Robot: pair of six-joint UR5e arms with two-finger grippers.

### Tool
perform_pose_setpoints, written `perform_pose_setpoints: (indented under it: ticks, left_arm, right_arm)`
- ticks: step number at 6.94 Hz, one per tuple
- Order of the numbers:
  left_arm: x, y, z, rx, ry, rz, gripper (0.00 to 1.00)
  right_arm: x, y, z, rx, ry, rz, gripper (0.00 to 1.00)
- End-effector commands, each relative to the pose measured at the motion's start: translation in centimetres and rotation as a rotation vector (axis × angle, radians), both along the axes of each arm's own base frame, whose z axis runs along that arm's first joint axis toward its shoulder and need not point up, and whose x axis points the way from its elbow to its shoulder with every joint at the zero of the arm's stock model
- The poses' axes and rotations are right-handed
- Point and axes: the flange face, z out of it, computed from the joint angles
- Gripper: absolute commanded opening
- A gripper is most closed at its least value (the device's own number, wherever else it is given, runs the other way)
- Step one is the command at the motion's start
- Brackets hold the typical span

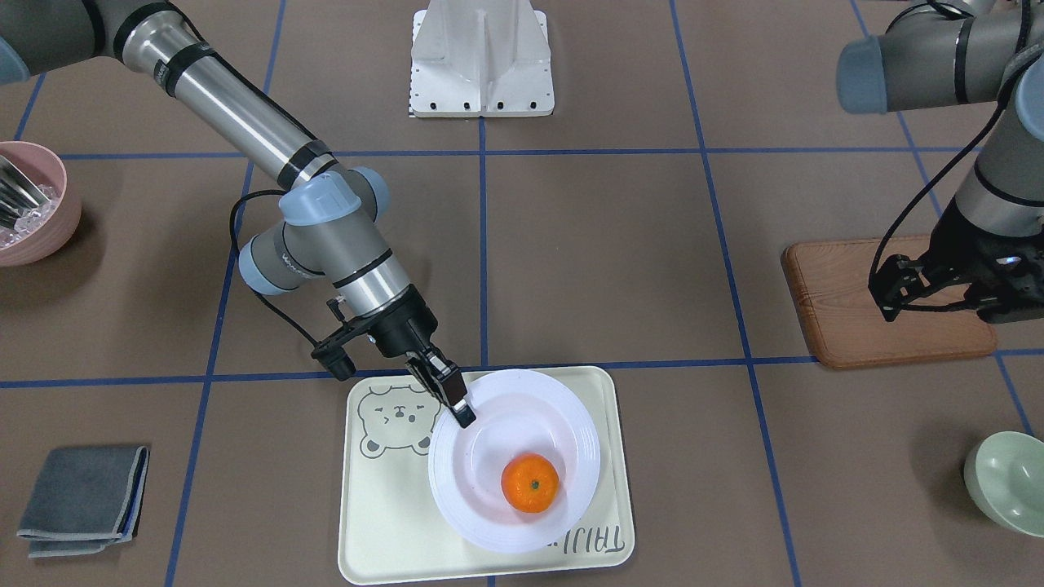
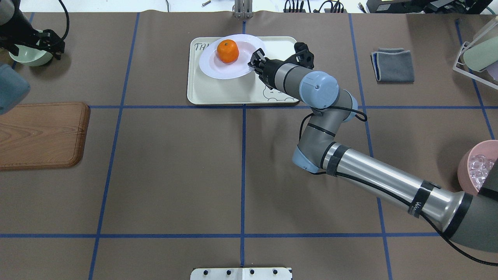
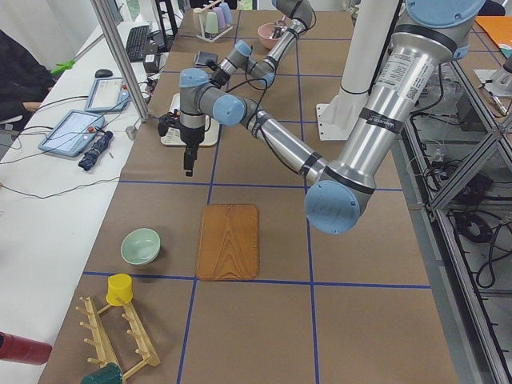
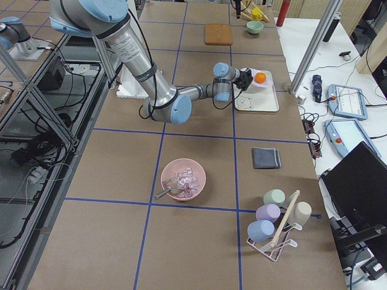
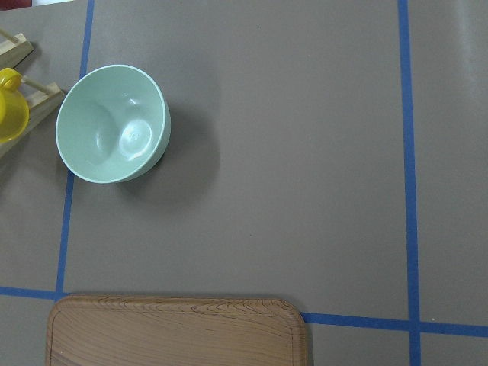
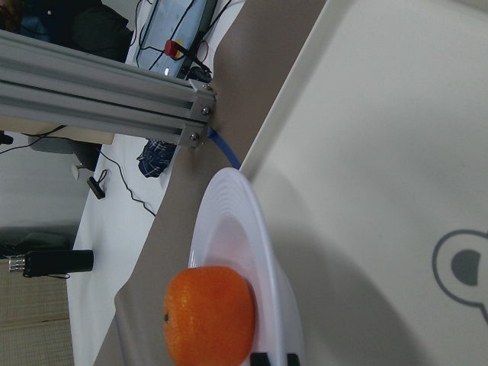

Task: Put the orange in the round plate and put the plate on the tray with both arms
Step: 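Lower the plate onto the tray and open the right gripper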

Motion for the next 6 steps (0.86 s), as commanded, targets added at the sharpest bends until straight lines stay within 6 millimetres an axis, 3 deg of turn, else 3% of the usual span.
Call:
perform_pose_setpoints:
  ticks: [1,2,3,5,6]
  left_arm:
    - [0.0,0.0,0.0,0.000,0.001,0.000,0.98]
    - [0.0,0.0,0.1,-0.003,-0.001,-0.002,0.98]
    - [0.0,0.0,0.1,-0.001,-0.001,-0.001,0.98]
    - [-0.3,-0.1,0.0,-0.002,0.002,-0.004,0.98]
    - [-1.5,-0.5,0.4,-0.016,-0.002,-0.026,0.98]
  right_arm:
    - [-1.2,-1.8,-0.4,-0.038,0.060,0.005,0.00]
    - [-1.2,-1.7,-0.4,-0.021,0.088,-0.037,0.96]
    - [-0.4,-0.8,-1.3,0.078,0.244,-0.113,1.00]
    - [7.3,-1.2,-3.7,0.045,0.520,-0.413,1.00]
    - [11.4,-0.2,-3.2,0.067,0.642,-0.494,1.00]
